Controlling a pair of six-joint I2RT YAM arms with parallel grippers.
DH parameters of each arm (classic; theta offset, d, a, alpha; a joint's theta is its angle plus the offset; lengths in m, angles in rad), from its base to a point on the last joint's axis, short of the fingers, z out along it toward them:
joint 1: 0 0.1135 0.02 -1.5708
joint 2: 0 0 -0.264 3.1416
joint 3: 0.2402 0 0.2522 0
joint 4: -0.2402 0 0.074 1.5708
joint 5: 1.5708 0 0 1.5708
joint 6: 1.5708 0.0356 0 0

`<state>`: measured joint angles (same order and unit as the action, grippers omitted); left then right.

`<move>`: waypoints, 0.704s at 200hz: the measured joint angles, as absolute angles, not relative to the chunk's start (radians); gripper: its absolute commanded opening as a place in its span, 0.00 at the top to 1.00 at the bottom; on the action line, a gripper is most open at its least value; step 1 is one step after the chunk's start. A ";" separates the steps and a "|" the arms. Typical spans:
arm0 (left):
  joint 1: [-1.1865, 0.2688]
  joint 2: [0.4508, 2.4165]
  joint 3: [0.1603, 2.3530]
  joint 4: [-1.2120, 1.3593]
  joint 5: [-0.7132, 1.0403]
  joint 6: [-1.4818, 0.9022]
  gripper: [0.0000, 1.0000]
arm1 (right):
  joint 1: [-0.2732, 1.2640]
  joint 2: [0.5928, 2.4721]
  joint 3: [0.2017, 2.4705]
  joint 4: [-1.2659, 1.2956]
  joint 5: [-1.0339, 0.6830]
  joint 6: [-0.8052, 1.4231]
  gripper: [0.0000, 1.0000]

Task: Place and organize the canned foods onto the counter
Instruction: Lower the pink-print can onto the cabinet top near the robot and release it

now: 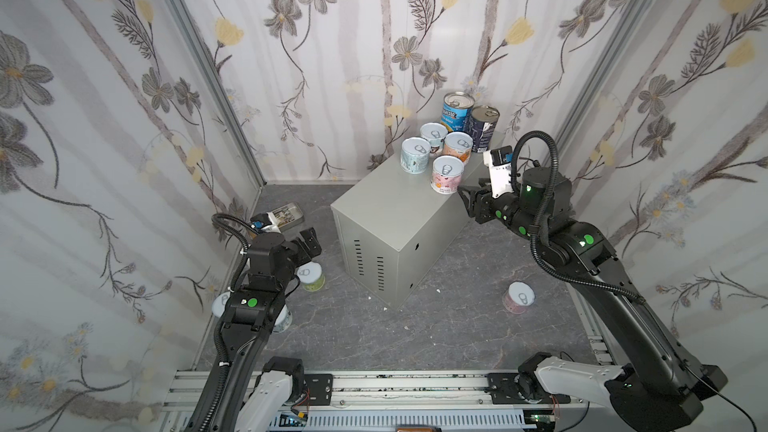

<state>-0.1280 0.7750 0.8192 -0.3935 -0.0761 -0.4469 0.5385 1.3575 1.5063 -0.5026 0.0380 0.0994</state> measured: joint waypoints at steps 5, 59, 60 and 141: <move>-0.125 0.775 0.814 -0.393 -0.073 -0.451 0.00 | 0.537 1.359 1.501 -0.494 0.032 0.100 0.40; -0.105 0.778 0.769 -0.389 -0.052 -0.477 0.00 | 0.507 1.419 1.496 -0.435 -0.013 0.117 0.45; -0.105 0.779 0.768 -0.388 -0.052 -0.478 0.00 | 0.506 1.422 1.497 -0.434 -0.015 0.118 0.44; -0.089 0.806 0.735 -0.363 -0.047 -0.496 0.00 | 0.490 1.525 1.545 -0.387 -0.054 0.152 0.44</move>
